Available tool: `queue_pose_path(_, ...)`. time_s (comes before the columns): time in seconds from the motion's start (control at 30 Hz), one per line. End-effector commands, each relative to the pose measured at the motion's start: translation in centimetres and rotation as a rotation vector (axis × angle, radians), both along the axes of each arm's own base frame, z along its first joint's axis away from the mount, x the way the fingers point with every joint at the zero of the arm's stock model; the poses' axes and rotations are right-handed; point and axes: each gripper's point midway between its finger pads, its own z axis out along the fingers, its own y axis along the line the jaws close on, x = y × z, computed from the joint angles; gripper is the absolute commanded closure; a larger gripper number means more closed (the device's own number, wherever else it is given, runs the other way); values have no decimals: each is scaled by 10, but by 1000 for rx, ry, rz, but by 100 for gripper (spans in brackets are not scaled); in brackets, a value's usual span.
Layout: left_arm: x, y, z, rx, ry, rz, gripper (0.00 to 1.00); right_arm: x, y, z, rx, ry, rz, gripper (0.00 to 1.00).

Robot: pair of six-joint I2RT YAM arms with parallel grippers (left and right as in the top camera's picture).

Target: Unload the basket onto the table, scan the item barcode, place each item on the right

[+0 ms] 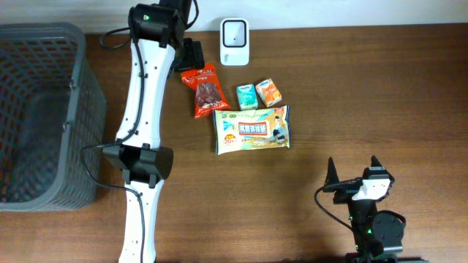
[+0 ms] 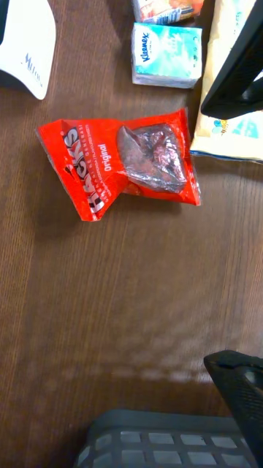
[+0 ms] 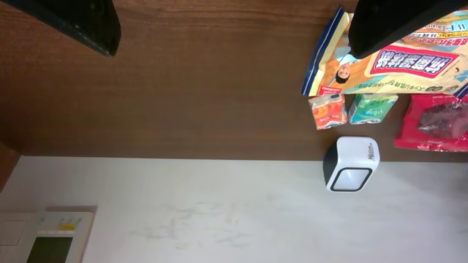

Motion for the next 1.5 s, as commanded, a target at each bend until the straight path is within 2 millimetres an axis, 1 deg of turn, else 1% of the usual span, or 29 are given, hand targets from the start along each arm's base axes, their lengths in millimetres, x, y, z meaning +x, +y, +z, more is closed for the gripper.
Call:
queue_pose_path(0.0, -2, 0, 9, 0, -22, 18, 1, 0, -3, -4, -7, 6, -17, 2)
queue_pose_path(0.37, -2, 0, 9, 0, -22, 17, 1, 0, -4, -3, -8, 4, -18, 2)
queue_pose_path(0.4, -2, 0, 9, 0, -22, 17, 1, 0, -6, 0, -8, -9, -29, 2)
queue_pose_path(0.43, -2, 0, 9, 0, -22, 17, 1, 1, -2, 6, -3, -34, -11, 2)
queue_pose_path(0.47, -2, 0, 9, 0, -22, 17, 1, 1, 7, 14, 22, -64, 45, 2)
queue_pose_path(0.5, -2, 0, 9, 0, -22, 17, 1, -1, 22, 22, 51, -94, 131, 2)
queue_pose_path(0.53, -2, 0, 9, 0, -22, 17, 1, -3, 35, 24, 53, -103, 204, 2)
queue_pose_path(0.57, -2, 0, 9, 0, -22, 18, 1, -5, 42, 24, 54, -101, 249, 2)
queue_pose_path(0.63, -2, 0, 9, 0, -22, 17, 1, -5, 42, 25, 54, -107, 251, 2)
queue_pose_path(0.67, -2, 0, 9, 0, -22, 17, 1, -6, 48, 29, 53, -121, 287, 2)
queue_pose_path(0.7, -2, 0, 9, 0, -22, 17, 1, -9, 55, 32, 51, -132, 328, 2)
queue_pose_path(0.77, -2, 0, 9, 0, -22, 17, 1, -19, 76, 42, 41, -172, 464, 2)
queue_pose_path(0.8, -2, 0, 9, 0, -22, 17, 1, -23, 84, 48, 33, -201, 514, 2)
queue_pose_path(0.87, -2, 0, 9, 0, -22, 17, 1, -31, 92, 63, 11, -270, 574, 2)
queue_pose_path(0.93, -2, 0, 9, 0, -22, 17, 1, -44, 95, 99, -40, -440, 593, 2)
queue_pose_path(1.0, -2, 0, 9, 0, -22, 17, 1, -56, 86, 133, -69, -592, 538, 2)
queue_pose_path(1.03, -2, 0, 9, 0, -22, 18, 1, -60, 75, 156, -66, -659, 463, 2)
queue_pose_path(1.1, -2, 0, 9, 0, -22, 18, 1, -62, 65, 178, -94, -684, 387, 2)
queue_pose_path(1.17, -2, 0, 9, 0, -22, 17, 1, -57, 62, 190, -129, -636, 361, 2)
queue_pose_path(1.23, -2, 0, 9, 0, -22, 17, 1, -43, 62, 195, -162, -523, 355, 2)
queue_pose_path(1.27, -2, 0, 9, 0, -22, 17, 1, -27, 62, 195, -173, -398, 357, 1)
queue_pose_path(1.33, -2, 0, 9, 0, -22, 17, 1, -4, 63, 190, -144, -216, 372, 2)
queue_pose_path(1.4, -2, 0, 9, 0, -22, 17, 1, 28, 63, 184, -109, -12, 385, 2)
queue_pose_path(1.43, -2, 0, 9, 0, -22, 17, 1, 49, 66, 176, -85, 109, 406, 2)
queue_pose_path(1.47, -2, 0, 9, 0, -22, 18, 1, 64, 74, 172, -58, 192, 459, 2)
